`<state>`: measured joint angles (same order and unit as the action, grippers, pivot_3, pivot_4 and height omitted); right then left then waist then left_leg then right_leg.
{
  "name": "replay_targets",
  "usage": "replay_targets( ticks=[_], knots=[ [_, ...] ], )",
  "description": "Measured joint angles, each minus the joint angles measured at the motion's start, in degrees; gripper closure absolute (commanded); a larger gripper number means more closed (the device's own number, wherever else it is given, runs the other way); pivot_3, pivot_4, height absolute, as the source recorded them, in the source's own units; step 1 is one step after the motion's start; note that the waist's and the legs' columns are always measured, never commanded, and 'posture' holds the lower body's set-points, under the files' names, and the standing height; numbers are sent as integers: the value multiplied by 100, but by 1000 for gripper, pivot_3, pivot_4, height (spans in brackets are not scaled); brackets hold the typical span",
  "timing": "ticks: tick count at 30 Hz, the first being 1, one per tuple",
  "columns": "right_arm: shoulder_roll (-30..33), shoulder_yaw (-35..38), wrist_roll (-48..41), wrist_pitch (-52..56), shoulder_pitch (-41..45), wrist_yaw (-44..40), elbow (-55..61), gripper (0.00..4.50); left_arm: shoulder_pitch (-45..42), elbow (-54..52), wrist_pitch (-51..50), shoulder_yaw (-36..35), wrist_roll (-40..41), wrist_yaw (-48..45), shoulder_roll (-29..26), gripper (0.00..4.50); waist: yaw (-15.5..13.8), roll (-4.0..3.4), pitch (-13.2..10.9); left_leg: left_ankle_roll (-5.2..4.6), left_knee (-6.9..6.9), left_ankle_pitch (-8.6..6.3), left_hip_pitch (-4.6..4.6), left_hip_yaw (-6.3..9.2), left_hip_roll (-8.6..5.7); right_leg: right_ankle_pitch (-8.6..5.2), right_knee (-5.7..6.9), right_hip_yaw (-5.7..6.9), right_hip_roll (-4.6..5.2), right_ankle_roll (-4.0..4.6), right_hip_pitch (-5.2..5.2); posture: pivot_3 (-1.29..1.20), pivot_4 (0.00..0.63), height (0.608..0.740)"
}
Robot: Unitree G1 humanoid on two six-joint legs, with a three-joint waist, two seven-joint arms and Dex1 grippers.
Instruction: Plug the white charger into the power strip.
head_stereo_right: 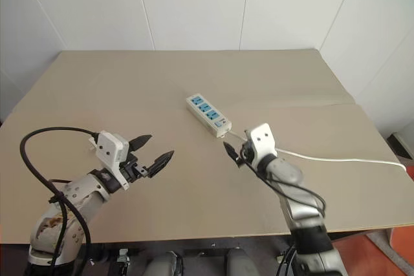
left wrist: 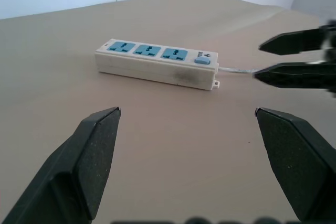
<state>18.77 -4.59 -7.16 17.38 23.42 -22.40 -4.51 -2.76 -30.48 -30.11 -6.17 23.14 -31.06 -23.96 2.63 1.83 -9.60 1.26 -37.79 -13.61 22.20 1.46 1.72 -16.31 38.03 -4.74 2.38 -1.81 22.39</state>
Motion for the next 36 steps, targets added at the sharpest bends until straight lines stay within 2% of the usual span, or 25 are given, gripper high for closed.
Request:
replay_targets(
  ticks=[2, 4, 8, 16, 20, 25, 29, 30, 36],
  knots=[
    [0, 2, 147, -138, 349, -14, -680, 29, 22, -23, -20, -7, 173, -104, -76, 0, -9, -1, 0, -5, 5, -3, 6, 1, 0, 0, -3, 1, 1, 0, 6, 0, 150, 740],
    [6, -32, 203, -239, 588, -158, -1224, 400, 83, -69, -74, -60, 339, -176, -176, 0, -17, -1, -1, -9, 5, -9, 13, 2, 1, -1, -7, 1, 2, 0, 11, 0, 150, 740],
    [103, -53, 184, -468, 781, -685, -1651, 1669, 177, -214, -131, -325, 650, -346, -483, 0, -13, -1, -1, -11, 5, -12, 21, 3, 1, -1, -7, 0, 8, 0, 19, 0, 150, 740],
    [266, -13, 120, -697, 489, -1438, -1440, 4452, 514, -348, -149, -646, 1091, -711, -997, 0, -8, -2, -1, -10, 5, -13, 12, 3, 4, -2, -7, 2, 6, 0, 13, 0, 150, 740],
    [551, 31, -168, -703, -124, -2014, -739, 4481, 510, -349, -143, -637, 1101, -709, -1007, 0, -31, -2, -1, -10, 5, -14, 16, 6, 4, -2, -12, 6, 8, 0, 11, 0, 150, 740],
    [1317, 160, -887, -579, -1268, -3143, 379, 4481, 517, -375, -144, -616, 1107, -669, -1008, 0, -38, -4, -2, -11, 4, -16, 11, 6, 5, -2, -23, 5, 10, -1, -2, 0, 150, 740],
    [1551, 293, -881, -648, -1545, -3244, 525, 4481, 467, -367, -143, -588, 1108, -678, -1009, 0, 17, -3, -2, -11, 3, -16, -4, -2, 6, -1, -13, -4, 3, 0, -7, 0, 150, 740],
    [1484, 303, -809, -742, -1495, -3137, 457, 3765, 424, -358, -143, -569, 1107, -686, -1010, 0, 25, -2, -2, -11, 3, -16, -10, -5, 6, -1, -7, -9, 0, 0, -8, 0, 150, 740],
    [1215, 412, -678, -1173, -1169, -2748, 245, 1717, 278, -301, -143, -409, 1102, -722, -1009, 0, -16, -4, -3, -11, 3, -16, -2, -5, 4, -3, -15, -9, -3, -2, -5, 0, 150, 740]
  ],
)
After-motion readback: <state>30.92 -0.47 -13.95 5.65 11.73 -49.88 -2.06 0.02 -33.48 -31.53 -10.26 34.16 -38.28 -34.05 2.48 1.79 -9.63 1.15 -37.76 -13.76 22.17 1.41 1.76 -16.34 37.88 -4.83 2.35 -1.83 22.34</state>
